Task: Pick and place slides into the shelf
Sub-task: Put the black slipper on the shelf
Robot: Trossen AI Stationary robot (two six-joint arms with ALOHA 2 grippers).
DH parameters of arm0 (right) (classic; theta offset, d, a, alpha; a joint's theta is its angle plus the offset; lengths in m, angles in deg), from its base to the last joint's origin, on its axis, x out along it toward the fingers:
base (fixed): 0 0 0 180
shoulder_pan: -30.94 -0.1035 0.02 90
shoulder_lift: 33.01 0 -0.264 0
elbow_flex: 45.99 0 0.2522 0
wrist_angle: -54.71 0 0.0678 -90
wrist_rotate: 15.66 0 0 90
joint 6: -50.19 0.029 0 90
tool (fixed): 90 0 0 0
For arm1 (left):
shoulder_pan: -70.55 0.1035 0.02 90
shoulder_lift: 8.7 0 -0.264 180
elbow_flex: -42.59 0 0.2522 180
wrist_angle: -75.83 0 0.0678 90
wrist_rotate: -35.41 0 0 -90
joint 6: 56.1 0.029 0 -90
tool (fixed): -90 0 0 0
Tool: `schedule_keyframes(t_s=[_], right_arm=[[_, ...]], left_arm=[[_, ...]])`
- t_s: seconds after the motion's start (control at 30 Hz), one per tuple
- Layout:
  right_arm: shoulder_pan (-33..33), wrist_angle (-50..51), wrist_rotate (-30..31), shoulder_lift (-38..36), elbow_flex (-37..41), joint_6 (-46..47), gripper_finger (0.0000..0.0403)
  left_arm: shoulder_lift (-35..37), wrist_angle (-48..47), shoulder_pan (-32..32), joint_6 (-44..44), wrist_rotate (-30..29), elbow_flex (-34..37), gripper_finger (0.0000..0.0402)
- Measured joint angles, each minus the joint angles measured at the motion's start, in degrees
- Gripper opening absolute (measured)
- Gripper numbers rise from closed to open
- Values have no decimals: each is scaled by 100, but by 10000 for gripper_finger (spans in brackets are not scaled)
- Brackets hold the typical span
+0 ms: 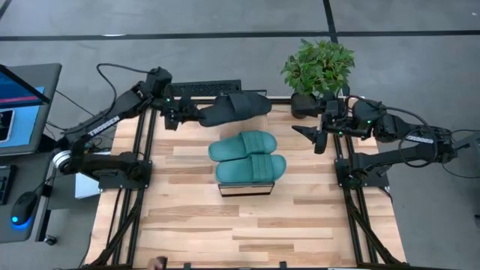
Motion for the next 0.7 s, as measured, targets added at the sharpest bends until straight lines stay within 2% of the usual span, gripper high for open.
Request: schedule_keyframes(t_s=[0.33, 0.7], right_arm=[[0, 63, 0, -5, 0, 40, 286], [2, 80, 4, -3, 0, -1, 286]], left_arm=[[-949, 301, 298, 618, 1022, 0, 30], [-1481, 364, 298, 684, 1154, 0, 30]])
